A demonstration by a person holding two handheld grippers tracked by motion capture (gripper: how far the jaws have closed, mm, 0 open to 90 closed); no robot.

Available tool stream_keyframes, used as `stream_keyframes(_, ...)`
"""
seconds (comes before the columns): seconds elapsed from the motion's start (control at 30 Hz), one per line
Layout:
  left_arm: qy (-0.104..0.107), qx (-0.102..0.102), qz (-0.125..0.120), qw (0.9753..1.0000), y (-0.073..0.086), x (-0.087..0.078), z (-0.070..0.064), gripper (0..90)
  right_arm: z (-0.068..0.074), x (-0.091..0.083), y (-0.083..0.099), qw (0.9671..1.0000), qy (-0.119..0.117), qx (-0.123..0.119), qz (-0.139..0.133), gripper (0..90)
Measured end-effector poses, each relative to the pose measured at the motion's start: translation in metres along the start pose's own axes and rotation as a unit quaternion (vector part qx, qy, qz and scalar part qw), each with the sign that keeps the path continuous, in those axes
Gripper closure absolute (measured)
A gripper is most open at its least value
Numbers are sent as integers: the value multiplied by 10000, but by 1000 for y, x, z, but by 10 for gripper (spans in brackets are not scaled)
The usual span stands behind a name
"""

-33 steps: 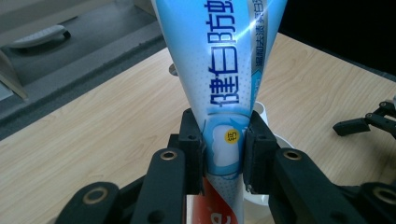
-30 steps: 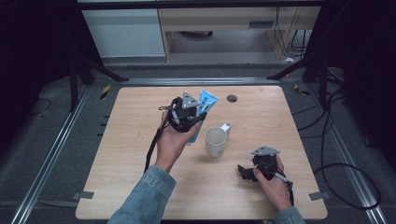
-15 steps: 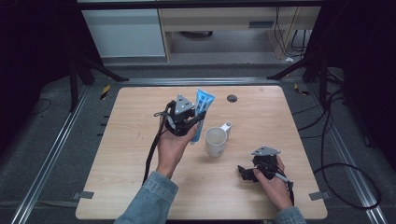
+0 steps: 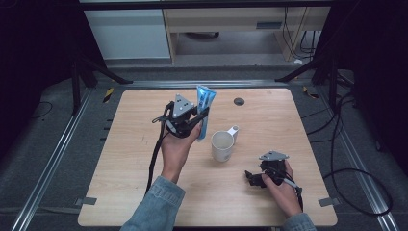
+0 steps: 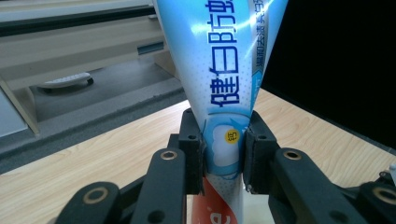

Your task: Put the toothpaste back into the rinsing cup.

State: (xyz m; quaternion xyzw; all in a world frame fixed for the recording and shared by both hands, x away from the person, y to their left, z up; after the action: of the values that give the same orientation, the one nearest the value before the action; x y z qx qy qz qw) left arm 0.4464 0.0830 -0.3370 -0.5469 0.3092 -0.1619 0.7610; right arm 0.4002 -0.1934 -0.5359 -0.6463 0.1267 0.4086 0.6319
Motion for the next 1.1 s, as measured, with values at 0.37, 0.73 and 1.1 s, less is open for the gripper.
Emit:
stream_keyframes(0.37,-209,-83,-379,9990,-3,-8,-2,726,0,0,0,10000,2,-22,3,6)
stream_keyframes(0.73,-326,-264,-689,9967,-1,-10,-9,726,0,-1,1,10000,-16,-10,13,6)
stream_keyframes(1.1,-262,-306,-804,9959,-5,-8,-17,726,0,-1,1,10000,-12,-20,13,6)
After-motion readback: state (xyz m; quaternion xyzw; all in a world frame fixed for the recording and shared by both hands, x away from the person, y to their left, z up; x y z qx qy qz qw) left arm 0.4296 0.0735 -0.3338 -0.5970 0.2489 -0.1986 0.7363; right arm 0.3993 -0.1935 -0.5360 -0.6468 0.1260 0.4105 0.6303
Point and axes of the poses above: each handheld gripper's, and its own axes: x roughly forward along the jaws, y roughly out of its underside, z roughly to its left, the point moved 3 cm from there along x, roughly forward along the jaws, and after that the axes turned 11 degrees about x, right-handed, at the moved point
